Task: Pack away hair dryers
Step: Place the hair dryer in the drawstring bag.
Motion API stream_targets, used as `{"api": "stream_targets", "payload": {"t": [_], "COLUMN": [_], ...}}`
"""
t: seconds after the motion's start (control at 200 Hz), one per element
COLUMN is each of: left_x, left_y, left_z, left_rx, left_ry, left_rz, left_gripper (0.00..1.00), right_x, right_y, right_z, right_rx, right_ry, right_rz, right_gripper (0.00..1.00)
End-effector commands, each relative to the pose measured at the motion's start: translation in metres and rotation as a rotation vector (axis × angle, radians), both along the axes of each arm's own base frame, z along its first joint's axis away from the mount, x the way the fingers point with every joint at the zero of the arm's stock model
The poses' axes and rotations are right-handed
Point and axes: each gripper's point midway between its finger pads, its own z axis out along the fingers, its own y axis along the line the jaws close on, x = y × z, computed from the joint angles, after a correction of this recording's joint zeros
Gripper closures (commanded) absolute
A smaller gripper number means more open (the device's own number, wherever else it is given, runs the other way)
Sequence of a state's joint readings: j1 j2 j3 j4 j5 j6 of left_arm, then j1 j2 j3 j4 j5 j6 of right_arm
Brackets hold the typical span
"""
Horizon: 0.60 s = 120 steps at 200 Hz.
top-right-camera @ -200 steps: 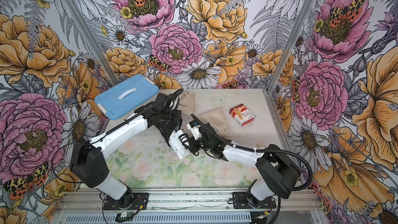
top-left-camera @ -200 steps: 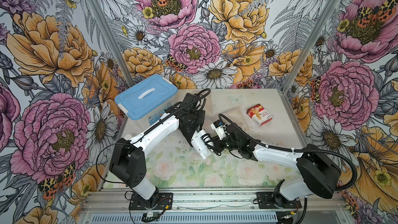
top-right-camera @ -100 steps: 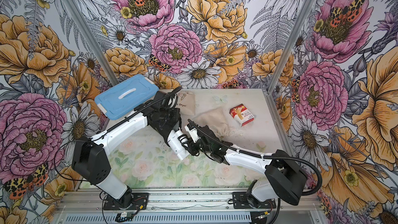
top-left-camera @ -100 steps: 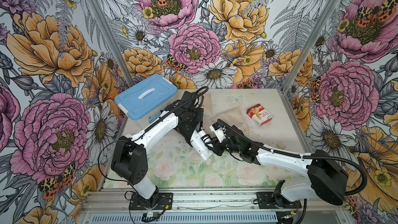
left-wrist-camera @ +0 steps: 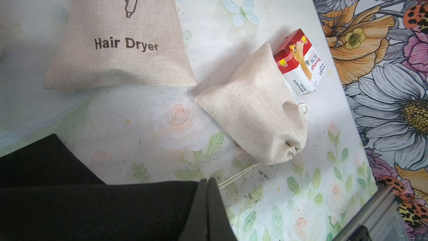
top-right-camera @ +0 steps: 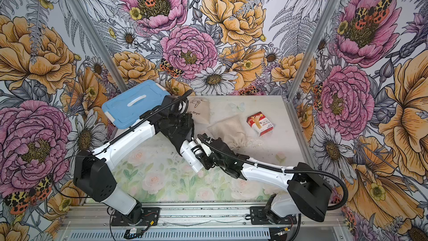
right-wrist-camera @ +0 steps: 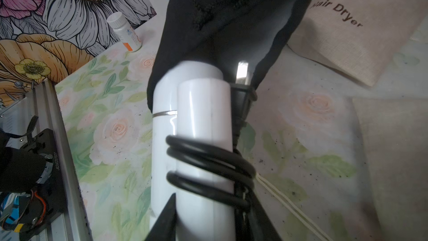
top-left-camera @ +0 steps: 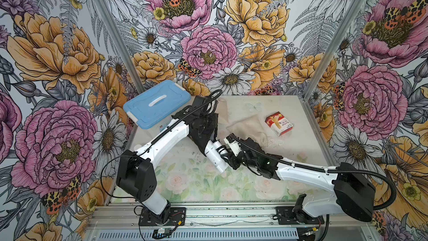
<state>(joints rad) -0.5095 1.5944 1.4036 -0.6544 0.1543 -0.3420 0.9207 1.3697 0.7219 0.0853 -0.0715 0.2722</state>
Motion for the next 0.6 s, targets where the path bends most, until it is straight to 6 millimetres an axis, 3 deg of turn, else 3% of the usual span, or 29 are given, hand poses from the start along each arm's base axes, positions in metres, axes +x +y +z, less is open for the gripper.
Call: {"api": "stream_targets", "payload": {"t": [0.0,0.295,0.595], "left_x": [0.003,0.005,-0.005], "left_y": [-0.015,-0.019,-0.042], "left_z": [0.022,0.016,0.04], "left_rx": [-0.053,-0.049,-0.093], "left_ry": [-0.05,-0.038,-0.074], "left_rz": [-0.036,-0.041,-0.107], "left_gripper": [1.0,1.0,1.0], "right_x": [0.001,-0.001,0.001], "right_y": [0.011,0.009,0.014], "right_z": [0.041,0.048,0.04], "right_rx": [0.076,0.063,0.052], "right_ry": [-0.106,-0.15,-0.151], "right_rz": [0.03,0.03,0.034], "right_gripper": [0.92,0.93,0.93]}}
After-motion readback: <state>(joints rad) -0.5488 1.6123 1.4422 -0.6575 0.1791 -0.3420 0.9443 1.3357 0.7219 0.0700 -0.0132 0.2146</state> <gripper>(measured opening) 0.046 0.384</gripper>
